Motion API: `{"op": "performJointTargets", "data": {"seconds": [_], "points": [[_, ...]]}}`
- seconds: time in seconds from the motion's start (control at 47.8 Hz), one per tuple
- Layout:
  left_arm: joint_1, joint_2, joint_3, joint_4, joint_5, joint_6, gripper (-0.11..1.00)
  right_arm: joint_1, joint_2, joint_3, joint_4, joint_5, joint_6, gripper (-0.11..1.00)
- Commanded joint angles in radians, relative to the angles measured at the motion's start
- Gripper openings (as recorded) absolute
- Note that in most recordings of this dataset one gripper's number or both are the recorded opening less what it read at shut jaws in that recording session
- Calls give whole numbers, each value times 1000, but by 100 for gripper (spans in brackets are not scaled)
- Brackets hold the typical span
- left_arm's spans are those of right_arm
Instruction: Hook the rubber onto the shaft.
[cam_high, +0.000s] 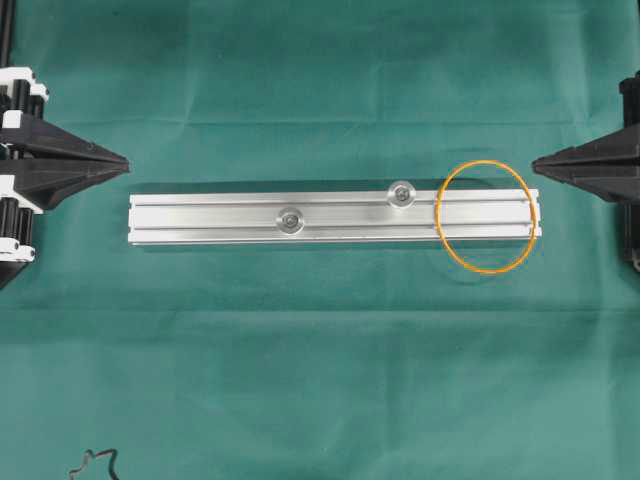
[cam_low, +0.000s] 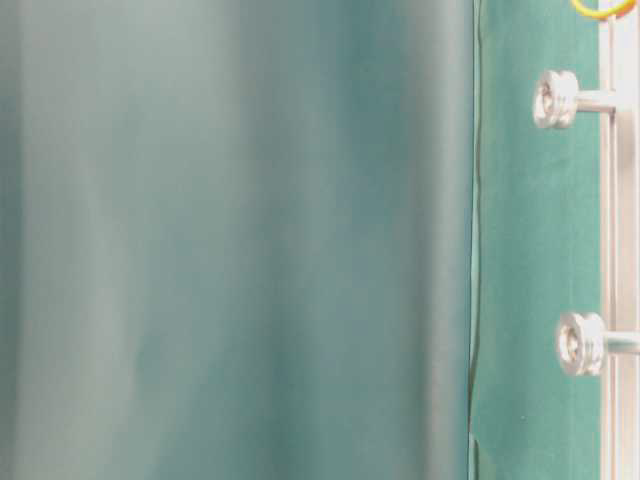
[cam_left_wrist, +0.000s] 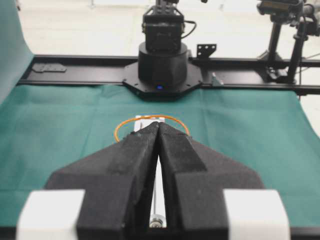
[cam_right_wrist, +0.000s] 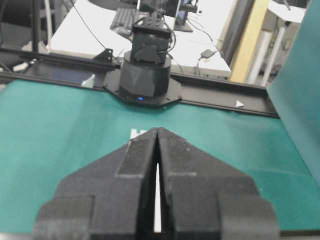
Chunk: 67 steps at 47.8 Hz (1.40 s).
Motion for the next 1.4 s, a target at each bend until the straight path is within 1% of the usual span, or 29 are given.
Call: {"op": "performJointTargets", "data": {"seconds": [0.0,0.188,0.524,0.628,0.754,0.921,1.068,1.11,1.215,1.382], "points": [[0,5,-25,28,20,2,0,-3,6,-17,5,-5,6,3],[-2,-5,-43,26,58,2,0,-3,5,-46,2,26,6,3],[-2,-14,-44,28,61,-2,0,-3,6,-74,5,95,12,3],[-2,-14,-46,28,91,-5,0,-3,6,-87,5,147,20,3],[-2,-14,-63,28,193,-6,0,-3,11,-112,5,296,31,3],[-2,-14,-107,28,405,-6,0,-3,21,-163,5,540,61,3],[-2,-14,-133,28,555,-6,0,-3,35,-193,5,695,71,3],[-2,-14,-140,28,598,-8,0,-3,40,-198,5,724,72,3],[-2,-14,-149,28,650,-8,0,-3,48,-202,5,785,74,3],[-2,-14,-152,28,669,-9,0,-3,67,-206,5,813,74,3]]}}
